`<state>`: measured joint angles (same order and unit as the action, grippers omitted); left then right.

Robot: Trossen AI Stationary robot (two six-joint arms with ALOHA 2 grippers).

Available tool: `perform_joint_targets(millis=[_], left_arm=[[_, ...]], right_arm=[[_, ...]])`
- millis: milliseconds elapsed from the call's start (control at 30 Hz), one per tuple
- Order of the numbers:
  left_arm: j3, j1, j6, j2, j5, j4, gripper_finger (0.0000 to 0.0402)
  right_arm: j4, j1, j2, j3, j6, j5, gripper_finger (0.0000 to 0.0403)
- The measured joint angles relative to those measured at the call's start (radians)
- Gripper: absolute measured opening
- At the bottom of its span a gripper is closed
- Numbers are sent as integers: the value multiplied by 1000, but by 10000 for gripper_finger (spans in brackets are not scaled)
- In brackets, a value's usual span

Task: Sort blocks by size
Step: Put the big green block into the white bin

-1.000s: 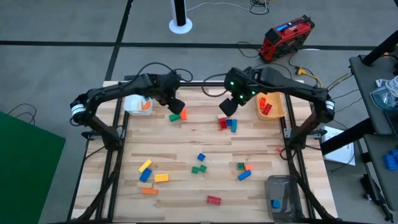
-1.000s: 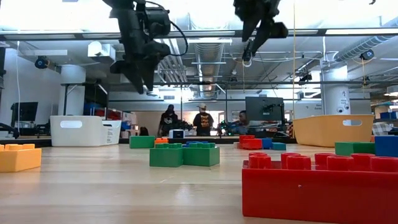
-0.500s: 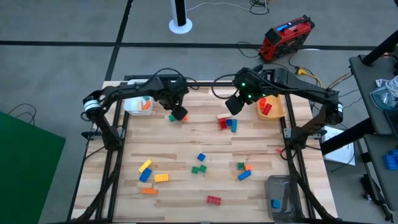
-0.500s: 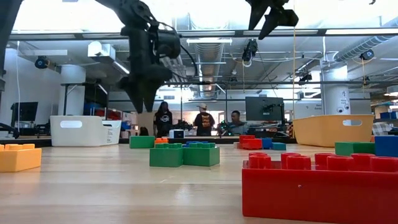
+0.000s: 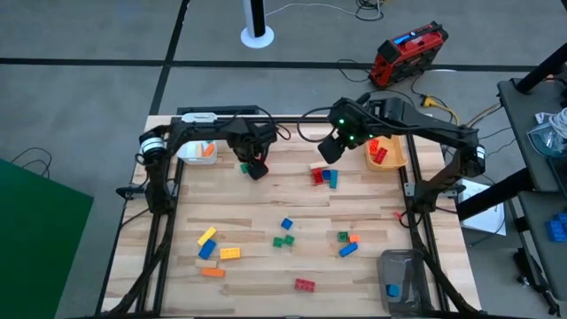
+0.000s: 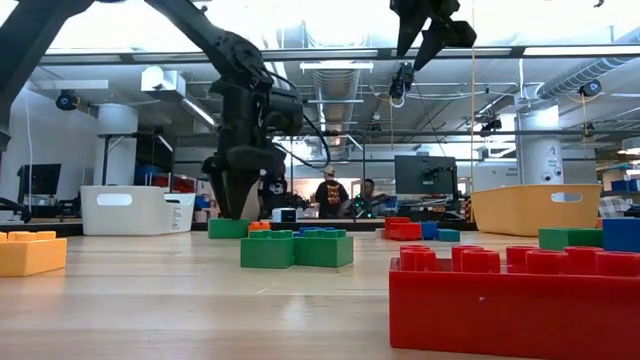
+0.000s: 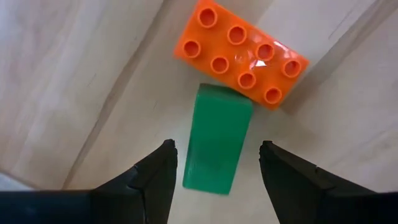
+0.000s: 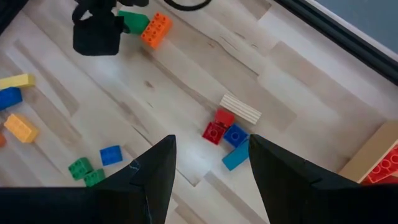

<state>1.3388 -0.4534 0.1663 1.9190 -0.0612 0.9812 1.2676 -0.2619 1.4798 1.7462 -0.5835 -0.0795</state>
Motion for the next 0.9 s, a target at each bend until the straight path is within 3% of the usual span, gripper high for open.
perform_joint_targets(millis=[367,800,900], left_arm=[[0,0,-69,78,2,-13,194],[1,0,-71,59,43,18,108],[13,0,-72,15,56,75,106]], right_arm=[[0,0,10,0,0,-1,192],[-7,0,10,0,-1,-2,192],[-11,0,10,0,-1,-2,192]])
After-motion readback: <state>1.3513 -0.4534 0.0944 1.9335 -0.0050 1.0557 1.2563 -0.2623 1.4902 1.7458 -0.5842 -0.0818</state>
